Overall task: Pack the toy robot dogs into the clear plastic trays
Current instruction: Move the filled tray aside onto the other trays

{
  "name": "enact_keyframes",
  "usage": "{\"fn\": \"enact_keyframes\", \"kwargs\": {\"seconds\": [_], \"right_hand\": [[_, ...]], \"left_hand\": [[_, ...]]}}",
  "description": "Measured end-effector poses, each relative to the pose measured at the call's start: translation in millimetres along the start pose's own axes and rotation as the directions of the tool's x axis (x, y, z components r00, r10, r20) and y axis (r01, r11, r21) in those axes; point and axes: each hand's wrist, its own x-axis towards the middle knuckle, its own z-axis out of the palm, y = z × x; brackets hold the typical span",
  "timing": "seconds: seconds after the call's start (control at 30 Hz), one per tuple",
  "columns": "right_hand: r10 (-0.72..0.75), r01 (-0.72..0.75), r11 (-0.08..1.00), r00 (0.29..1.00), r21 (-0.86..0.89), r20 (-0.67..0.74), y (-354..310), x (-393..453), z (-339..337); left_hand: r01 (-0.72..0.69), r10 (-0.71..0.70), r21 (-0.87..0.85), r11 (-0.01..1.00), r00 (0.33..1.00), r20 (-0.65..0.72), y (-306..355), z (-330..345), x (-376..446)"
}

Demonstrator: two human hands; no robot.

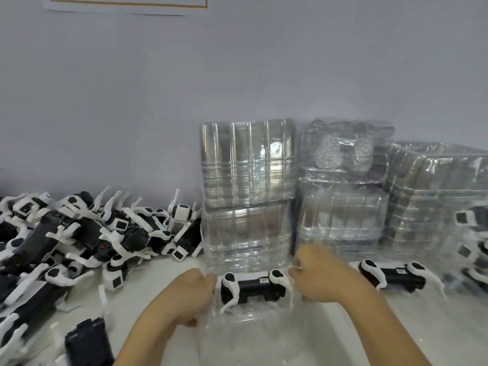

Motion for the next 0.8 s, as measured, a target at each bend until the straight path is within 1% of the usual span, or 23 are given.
{"fn": "enact_keyframes", "kwargs": {"seconds": [0.1, 0.17, 0.23, 0.33, 0.4, 0.5, 0.6, 0.7, 0.8], "right_hand": [[-0.009, 0.012, 0.998, 0.999, 0.065, -0.037, 1.7, -11.2, -21.4], [-0.008, 0.017, 0.994, 0.996, 0.112, -0.084, 5.6, -19.5, -37.2], [0.003, 0.015, 0.992, 0.989, 0.123, -0.145, 12.9, -27.8, -52.2], [0.049, -0.016, 0.990, 0.971, 0.142, -0.235, 30.4, -40.0, -72.9], [0.094, -0.042, 0.985, 0.946, 0.169, -0.309, 46.8, -47.4, -84.8], [0.167, -0.087, 0.977, 0.879, 0.193, -0.447, 71.5, -57.7, -98.0], [0.293, -0.146, 0.945, 0.777, 0.294, -0.558, 86.2, -67.4, -105.9], [0.382, -0.212, 0.915, 0.727, 0.342, -0.571, 94.9, -73.2, -108.3], [0.429, -0.266, 0.897, 0.718, 0.353, -0.548, 101.9, -74.8, -108.7]], "left_hand": [[0.012, -0.013, -0.089, 0.996, 1.000, -0.004, 7.4, -3.1, -5.4], [-0.018, 0.020, -0.178, 0.984, 1.000, 0.009, 15.9, -4.9, -9.9], [-0.060, 0.073, -0.272, 0.960, 0.997, 0.037, 26.1, -1.1, -13.9], [-0.106, 0.134, -0.489, 0.866, 0.991, 0.022, 44.9, 18.3, -21.4], [-0.149, 0.170, -0.569, 0.809, 0.985, -0.015, 59.3, 39.5, -26.6], [-0.215, 0.272, -0.597, 0.773, 0.962, 0.007, 85.3, 73.9, -28.5], [-0.244, 0.315, -0.598, 0.763, 0.949, 0.014, 110.3, 98.4, -20.0], [-0.243, 0.349, -0.572, 0.784, 0.934, 0.082, 130.2, 117.4, -9.7], [-0.223, 0.333, -0.512, 0.830, 0.934, 0.132, 140.8, 132.6, -1.6]]}}
